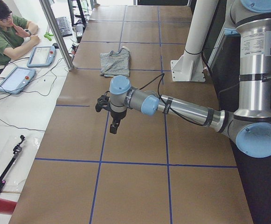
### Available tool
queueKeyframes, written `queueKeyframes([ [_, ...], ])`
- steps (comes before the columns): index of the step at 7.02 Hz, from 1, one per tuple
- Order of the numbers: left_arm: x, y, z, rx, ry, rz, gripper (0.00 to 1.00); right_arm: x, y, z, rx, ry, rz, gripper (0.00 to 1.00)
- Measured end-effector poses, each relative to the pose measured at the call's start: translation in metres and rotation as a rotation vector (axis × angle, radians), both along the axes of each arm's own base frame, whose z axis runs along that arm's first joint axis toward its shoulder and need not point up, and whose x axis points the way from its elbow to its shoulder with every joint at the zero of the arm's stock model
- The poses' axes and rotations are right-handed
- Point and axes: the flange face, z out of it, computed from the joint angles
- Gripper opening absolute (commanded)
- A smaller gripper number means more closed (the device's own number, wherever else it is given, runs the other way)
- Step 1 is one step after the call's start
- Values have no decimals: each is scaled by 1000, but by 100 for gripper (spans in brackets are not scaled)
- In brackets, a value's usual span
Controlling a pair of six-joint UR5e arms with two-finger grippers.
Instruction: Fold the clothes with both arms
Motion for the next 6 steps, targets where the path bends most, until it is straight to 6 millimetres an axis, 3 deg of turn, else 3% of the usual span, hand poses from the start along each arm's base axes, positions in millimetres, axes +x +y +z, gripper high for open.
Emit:
queueKeyframes([
  [2,-52,38,54,-53,-4,-5,100,0,-1,1,-6,5,2,100],
  [3,-70,48,65,-76,-6,-19,100,0,-1,2,-8,7,0,100],
  [6,-84,37,65,-94,-11,-36,100,-1,0,6,-16,9,-3,100],
])
